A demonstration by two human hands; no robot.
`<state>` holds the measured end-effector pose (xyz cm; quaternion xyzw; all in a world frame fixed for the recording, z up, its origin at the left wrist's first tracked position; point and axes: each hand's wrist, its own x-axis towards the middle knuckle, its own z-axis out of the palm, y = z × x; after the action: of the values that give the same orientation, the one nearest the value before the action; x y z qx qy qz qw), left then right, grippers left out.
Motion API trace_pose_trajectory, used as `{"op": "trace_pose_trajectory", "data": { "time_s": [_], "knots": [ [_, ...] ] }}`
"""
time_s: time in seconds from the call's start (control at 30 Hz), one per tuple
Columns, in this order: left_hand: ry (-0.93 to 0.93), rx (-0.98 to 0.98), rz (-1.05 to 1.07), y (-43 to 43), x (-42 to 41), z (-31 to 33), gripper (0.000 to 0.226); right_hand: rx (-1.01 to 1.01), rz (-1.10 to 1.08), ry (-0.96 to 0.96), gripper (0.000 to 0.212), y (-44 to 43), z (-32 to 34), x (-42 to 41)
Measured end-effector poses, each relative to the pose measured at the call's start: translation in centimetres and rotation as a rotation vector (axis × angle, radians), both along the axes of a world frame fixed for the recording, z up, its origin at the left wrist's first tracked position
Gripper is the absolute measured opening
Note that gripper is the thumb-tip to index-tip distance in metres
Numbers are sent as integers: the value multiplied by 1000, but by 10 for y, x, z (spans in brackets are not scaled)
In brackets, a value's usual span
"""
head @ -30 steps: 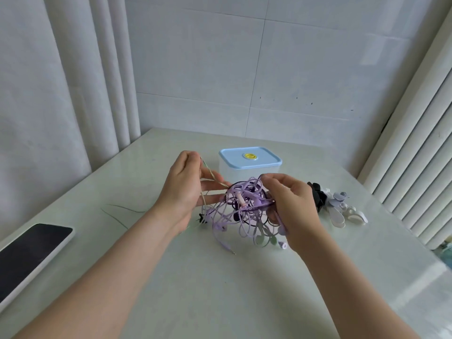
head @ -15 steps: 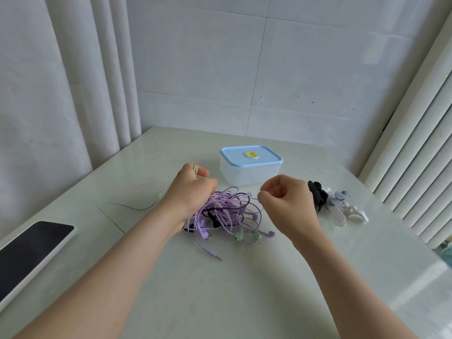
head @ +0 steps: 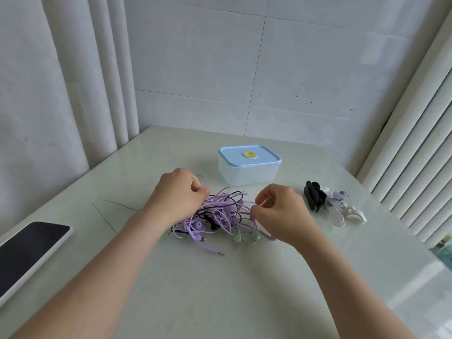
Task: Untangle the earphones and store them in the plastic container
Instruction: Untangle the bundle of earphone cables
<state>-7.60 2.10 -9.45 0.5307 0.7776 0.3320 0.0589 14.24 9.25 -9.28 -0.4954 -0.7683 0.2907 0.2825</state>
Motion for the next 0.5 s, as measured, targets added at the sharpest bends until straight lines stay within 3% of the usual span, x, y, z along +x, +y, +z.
{"op": "trace_pose_trajectory", "data": {
  "time_s": [0.23, 0.37, 0.5],
  "knots": [
    [50, -190, -78, -3, 13, 1, 54, -148, 92, -81, 26, 0, 2, -1],
    [-7, -188, -160, -4, 12, 2, 63, -55, 137, -212, 12, 3, -4, 3],
    [-56, -240, -265, -4, 9, 3, 72, 11, 204, -295, 27, 2, -4, 6]
  ]
}}
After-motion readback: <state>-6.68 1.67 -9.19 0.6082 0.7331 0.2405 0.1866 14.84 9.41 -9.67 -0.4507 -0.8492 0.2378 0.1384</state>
